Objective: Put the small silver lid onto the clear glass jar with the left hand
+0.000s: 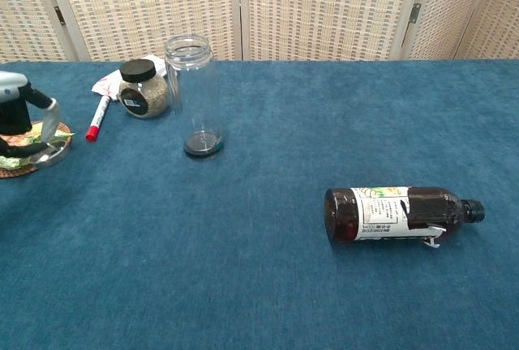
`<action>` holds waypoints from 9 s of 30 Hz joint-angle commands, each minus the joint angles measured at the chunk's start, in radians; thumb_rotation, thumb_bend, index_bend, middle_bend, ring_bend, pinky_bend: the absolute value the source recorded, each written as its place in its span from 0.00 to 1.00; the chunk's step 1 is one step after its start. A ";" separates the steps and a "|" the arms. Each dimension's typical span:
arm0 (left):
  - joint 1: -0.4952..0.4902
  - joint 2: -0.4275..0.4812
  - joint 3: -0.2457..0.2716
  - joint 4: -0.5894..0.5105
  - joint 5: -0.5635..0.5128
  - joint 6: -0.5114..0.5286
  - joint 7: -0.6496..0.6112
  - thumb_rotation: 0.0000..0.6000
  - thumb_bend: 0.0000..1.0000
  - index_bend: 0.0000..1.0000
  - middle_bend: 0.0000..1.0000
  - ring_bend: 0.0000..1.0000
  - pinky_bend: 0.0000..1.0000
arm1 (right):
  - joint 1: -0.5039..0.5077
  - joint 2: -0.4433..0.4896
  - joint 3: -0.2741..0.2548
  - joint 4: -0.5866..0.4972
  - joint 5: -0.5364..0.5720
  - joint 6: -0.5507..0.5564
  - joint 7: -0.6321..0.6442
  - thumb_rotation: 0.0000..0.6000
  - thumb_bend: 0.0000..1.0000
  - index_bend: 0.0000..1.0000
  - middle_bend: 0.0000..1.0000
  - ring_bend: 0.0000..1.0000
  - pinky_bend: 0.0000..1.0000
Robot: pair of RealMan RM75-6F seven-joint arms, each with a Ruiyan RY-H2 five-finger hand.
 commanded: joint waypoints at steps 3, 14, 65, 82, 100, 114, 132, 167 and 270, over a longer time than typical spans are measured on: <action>-0.038 0.093 -0.066 -0.092 -0.023 0.008 0.009 1.00 0.45 0.64 1.00 0.99 1.00 | 0.002 0.001 0.003 0.000 -0.002 0.002 0.001 1.00 0.30 0.03 0.18 0.15 0.17; -0.144 0.159 -0.158 -0.174 -0.021 -0.026 0.032 1.00 0.44 0.64 1.00 0.99 1.00 | 0.000 0.003 0.004 -0.005 -0.006 0.006 -0.003 1.00 0.30 0.03 0.18 0.15 0.17; -0.458 -0.036 -0.193 0.004 -0.198 -0.235 0.212 1.00 0.44 0.63 1.00 0.99 1.00 | -0.034 0.035 -0.003 -0.011 0.005 0.022 0.017 1.00 0.30 0.03 0.18 0.15 0.17; -0.462 -0.043 -0.177 -0.004 -0.210 -0.222 0.242 1.00 0.43 0.57 1.00 0.99 1.00 | -0.043 0.034 -0.003 -0.005 0.010 0.027 0.023 1.00 0.30 0.03 0.18 0.15 0.17; -0.436 -0.014 -0.182 -0.087 -0.237 -0.166 0.268 1.00 0.43 0.37 1.00 0.99 1.00 | -0.052 0.031 -0.001 0.011 0.015 0.033 0.041 1.00 0.30 0.03 0.18 0.15 0.17; -0.372 0.090 -0.142 -0.259 -0.230 -0.164 0.243 1.00 0.43 0.39 1.00 1.00 1.00 | -0.053 0.027 -0.002 0.010 0.006 0.035 0.037 1.00 0.30 0.03 0.18 0.15 0.17; -0.393 0.073 -0.132 -0.244 -0.299 -0.214 0.296 1.00 0.43 0.33 1.00 1.00 1.00 | -0.061 0.027 -0.002 0.011 0.013 0.040 0.039 1.00 0.30 0.03 0.18 0.15 0.17; -0.418 0.047 -0.116 -0.228 -0.364 -0.243 0.345 1.00 0.43 0.33 1.00 1.00 1.00 | -0.064 0.023 0.002 0.027 0.021 0.033 0.051 1.00 0.30 0.03 0.18 0.15 0.17; -0.015 0.162 -0.019 -0.446 -0.374 0.284 0.355 1.00 0.42 0.27 0.46 0.47 0.72 | -0.021 0.045 -0.019 0.065 -0.026 -0.046 0.118 1.00 0.31 0.03 0.18 0.13 0.17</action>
